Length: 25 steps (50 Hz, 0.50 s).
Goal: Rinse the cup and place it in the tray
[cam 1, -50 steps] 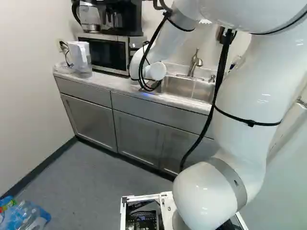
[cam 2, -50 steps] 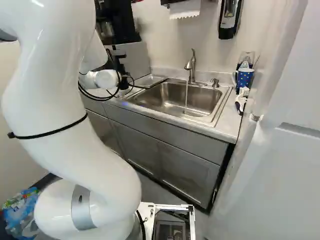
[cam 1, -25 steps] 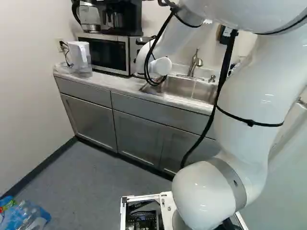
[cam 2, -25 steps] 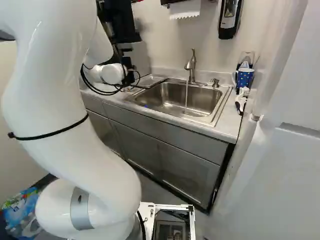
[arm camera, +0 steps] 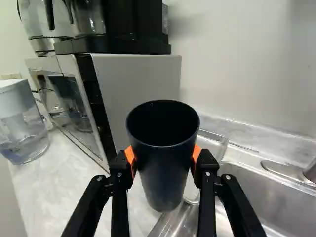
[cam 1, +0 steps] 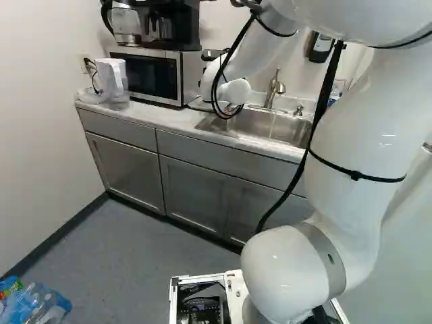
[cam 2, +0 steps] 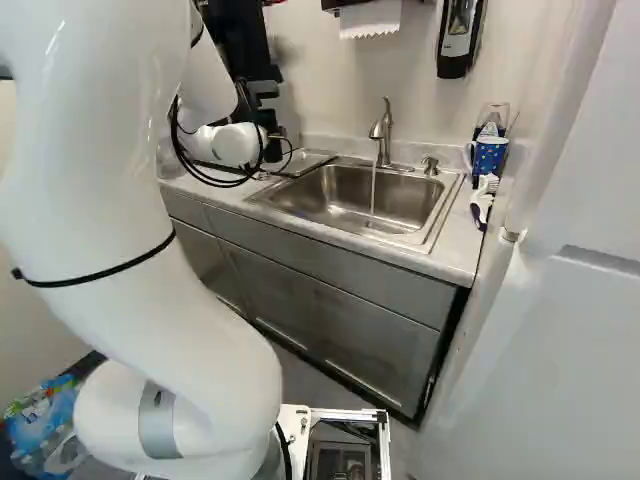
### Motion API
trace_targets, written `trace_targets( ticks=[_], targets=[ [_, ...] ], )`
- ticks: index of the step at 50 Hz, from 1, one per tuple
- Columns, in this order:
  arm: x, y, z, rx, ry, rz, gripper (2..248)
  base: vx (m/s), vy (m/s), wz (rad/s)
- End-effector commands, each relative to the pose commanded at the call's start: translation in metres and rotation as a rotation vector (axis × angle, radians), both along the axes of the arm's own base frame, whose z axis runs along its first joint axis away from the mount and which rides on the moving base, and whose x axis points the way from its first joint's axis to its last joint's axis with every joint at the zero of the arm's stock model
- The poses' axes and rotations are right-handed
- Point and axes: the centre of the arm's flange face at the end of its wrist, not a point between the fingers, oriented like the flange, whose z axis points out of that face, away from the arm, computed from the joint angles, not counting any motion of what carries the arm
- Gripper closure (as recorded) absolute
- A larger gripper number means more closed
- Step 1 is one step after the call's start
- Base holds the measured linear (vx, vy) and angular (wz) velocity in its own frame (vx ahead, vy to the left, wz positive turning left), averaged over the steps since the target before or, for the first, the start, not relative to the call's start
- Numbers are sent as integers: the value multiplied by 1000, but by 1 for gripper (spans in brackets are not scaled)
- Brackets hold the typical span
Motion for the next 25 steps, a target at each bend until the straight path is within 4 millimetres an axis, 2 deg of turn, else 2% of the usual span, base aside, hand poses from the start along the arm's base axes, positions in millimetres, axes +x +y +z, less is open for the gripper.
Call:
trace_targets(
  ticks=[25],
  targets=[
    [-1, -38, 0, 0, 1, -70, 126, 0, 0, 0]
  ],
)
